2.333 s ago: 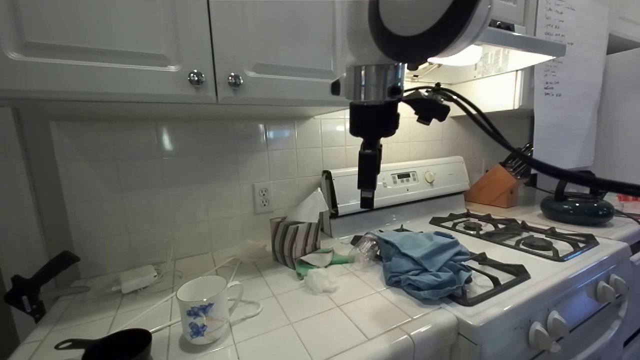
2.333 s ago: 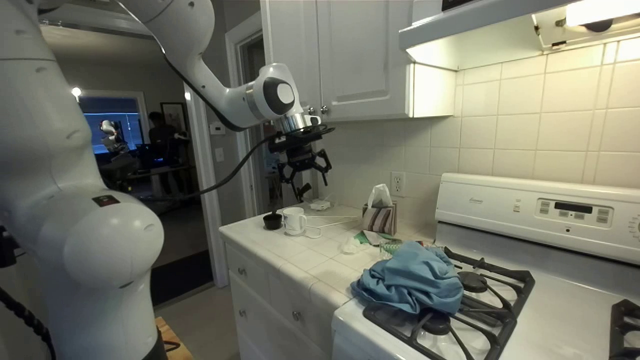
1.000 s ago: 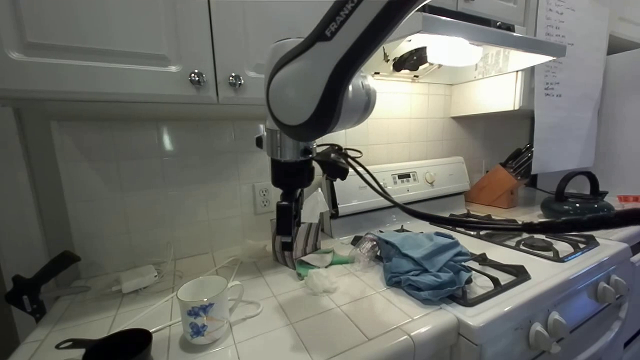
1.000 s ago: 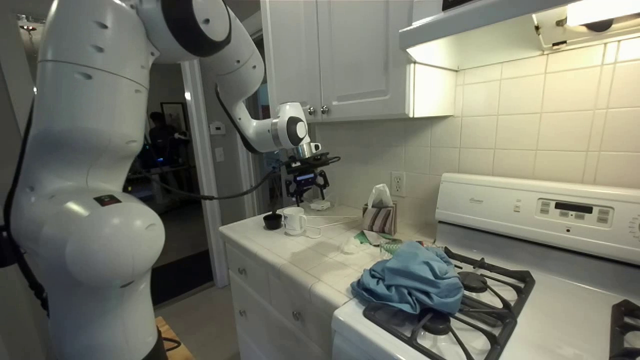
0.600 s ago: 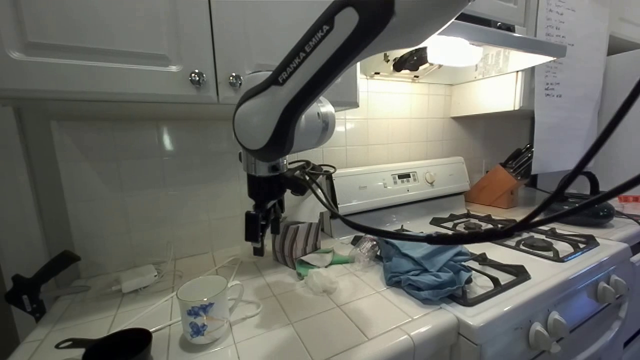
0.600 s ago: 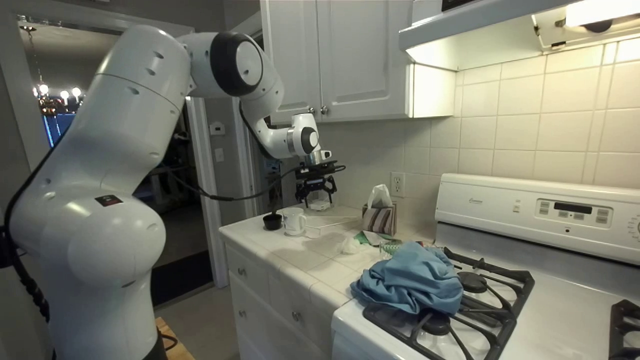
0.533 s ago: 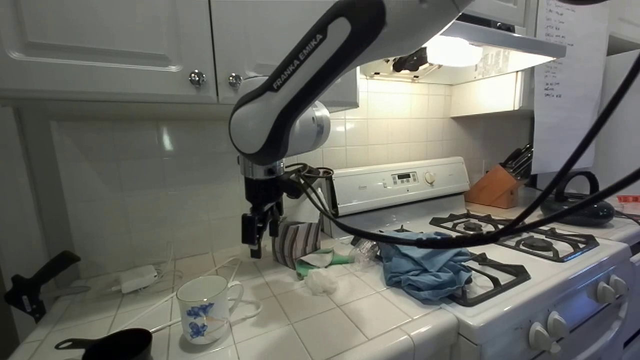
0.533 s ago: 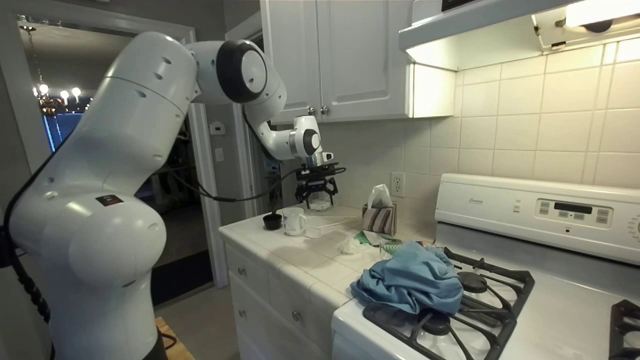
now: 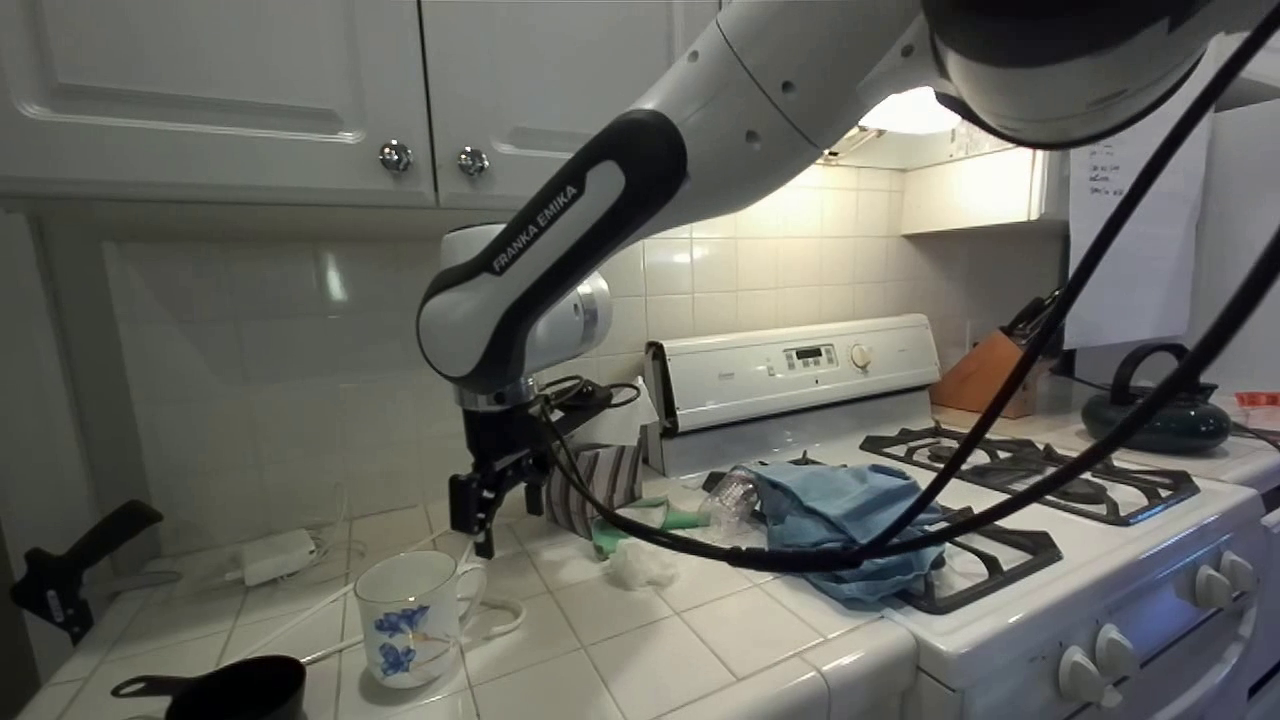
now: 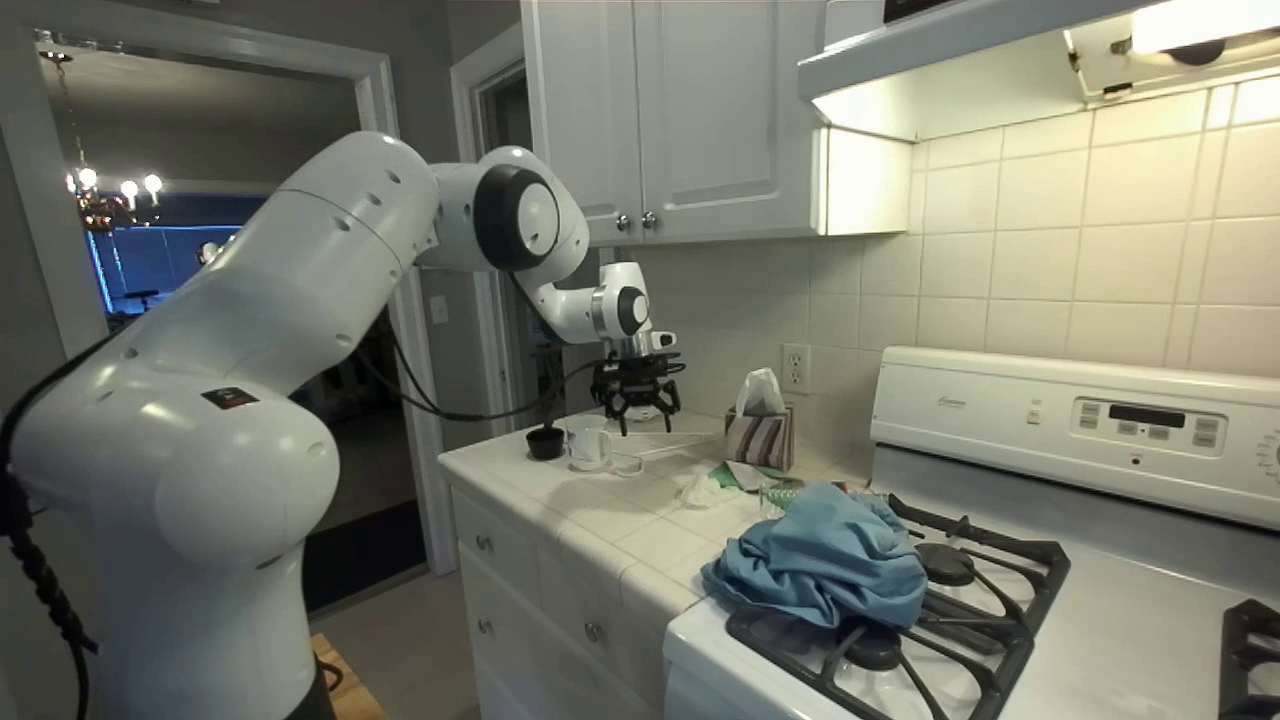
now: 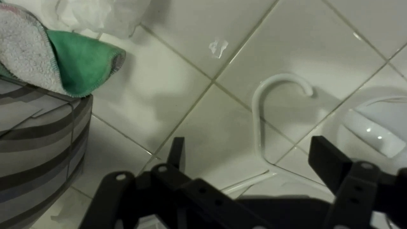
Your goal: Hang the white hanger on the right upper cabinet door.
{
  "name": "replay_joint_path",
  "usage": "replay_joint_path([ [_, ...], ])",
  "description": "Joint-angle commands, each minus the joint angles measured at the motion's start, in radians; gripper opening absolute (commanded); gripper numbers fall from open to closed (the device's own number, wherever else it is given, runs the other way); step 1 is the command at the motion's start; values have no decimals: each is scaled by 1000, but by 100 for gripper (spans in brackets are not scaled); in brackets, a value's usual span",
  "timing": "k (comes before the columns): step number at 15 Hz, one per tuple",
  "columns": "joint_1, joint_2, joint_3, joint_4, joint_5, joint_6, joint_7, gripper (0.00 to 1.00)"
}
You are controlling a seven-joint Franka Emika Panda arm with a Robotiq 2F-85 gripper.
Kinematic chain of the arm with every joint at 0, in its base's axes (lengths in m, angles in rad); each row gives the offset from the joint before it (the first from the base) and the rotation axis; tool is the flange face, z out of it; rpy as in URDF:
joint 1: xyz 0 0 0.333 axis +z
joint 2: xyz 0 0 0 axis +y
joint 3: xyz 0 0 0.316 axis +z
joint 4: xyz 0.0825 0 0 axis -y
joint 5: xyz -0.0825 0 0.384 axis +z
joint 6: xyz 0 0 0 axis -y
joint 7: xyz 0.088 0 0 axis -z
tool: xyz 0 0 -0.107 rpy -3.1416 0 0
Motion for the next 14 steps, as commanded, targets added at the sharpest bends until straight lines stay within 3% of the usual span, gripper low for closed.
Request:
replay_joint_path([
  [1, 11, 103, -6, 164, 21, -88, -9, 100],
  [7, 12, 200, 13, 289, 23, -206, -85, 100],
  [14, 24, 266, 18, 372, 19, -250, -161, 100],
])
